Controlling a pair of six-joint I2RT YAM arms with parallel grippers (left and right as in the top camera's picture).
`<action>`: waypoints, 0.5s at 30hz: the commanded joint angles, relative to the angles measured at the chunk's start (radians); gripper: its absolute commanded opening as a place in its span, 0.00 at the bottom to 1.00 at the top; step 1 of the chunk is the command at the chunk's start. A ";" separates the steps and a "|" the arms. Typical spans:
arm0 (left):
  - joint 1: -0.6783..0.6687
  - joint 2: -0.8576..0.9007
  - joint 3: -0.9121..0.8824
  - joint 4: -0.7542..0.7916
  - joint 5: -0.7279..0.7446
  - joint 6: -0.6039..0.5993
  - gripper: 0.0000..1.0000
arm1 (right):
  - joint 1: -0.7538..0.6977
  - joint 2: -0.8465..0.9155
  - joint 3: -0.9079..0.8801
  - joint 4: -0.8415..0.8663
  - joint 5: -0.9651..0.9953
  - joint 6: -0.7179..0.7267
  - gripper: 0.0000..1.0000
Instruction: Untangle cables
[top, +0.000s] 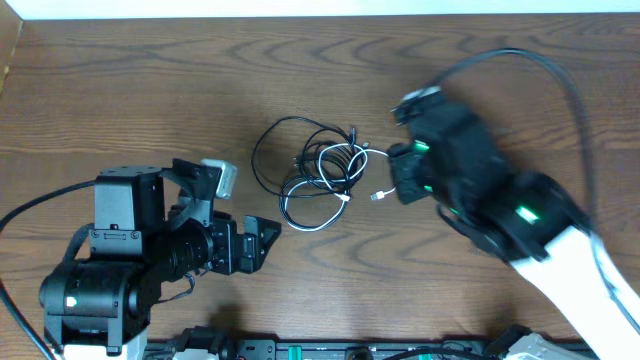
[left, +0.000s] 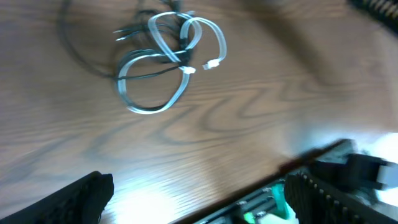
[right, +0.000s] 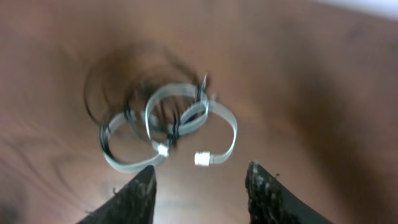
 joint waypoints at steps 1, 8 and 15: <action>0.002 -0.001 0.007 -0.010 -0.171 -0.008 0.93 | -0.005 0.116 -0.013 -0.014 -0.089 0.070 0.47; 0.002 -0.001 0.007 -0.030 -0.260 -0.055 0.93 | -0.004 0.365 -0.013 0.140 -0.198 0.155 0.43; 0.002 -0.001 0.008 -0.058 -0.275 -0.053 0.94 | -0.004 0.548 -0.013 0.226 -0.216 0.090 0.40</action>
